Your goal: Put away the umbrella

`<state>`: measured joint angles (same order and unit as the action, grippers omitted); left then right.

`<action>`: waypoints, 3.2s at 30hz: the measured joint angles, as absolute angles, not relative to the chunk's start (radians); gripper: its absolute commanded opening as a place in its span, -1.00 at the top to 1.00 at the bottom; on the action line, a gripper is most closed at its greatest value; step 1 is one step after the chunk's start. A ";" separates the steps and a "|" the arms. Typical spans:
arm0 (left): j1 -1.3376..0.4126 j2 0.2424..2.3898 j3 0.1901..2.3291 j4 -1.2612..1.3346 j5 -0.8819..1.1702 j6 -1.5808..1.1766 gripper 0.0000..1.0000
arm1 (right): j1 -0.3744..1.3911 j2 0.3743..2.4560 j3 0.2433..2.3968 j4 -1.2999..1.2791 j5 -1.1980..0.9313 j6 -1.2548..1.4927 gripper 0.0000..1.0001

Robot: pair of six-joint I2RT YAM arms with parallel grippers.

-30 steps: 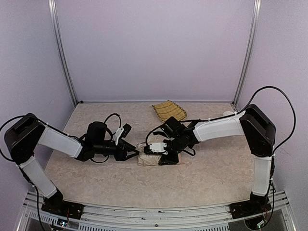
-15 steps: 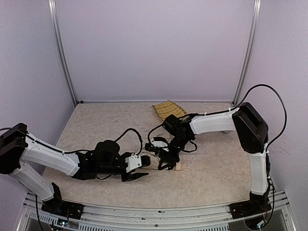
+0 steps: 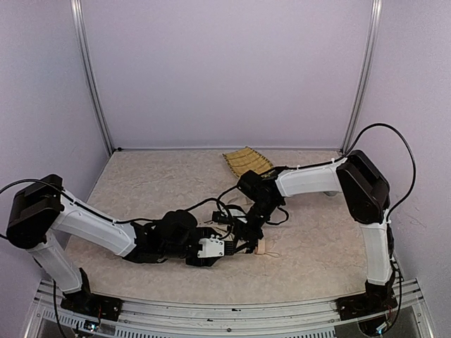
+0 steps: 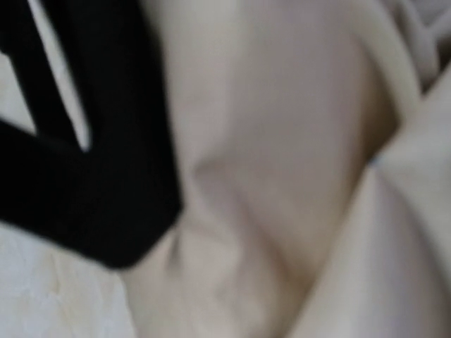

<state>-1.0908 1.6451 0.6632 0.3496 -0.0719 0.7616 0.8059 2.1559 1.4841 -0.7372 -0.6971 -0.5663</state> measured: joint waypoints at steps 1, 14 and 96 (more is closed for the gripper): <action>-1.087 1.649 0.664 0.350 -0.072 0.769 -0.23 | 0.806 2.156 1.486 -0.738 -0.697 -0.566 0.42; -1.062 1.775 0.781 0.323 -0.091 0.787 -0.14 | 0.791 2.161 1.495 -0.758 -0.704 -0.528 0.38; -0.730 2.178 1.458 -0.378 0.714 0.443 0.38 | 0.902 1.843 0.997 -0.027 0.027 -0.733 -0.05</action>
<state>-0.7300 2.1777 1.4578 -0.3782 0.7139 0.4435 0.9024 1.8435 0.9970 -0.0269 0.0269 -0.7330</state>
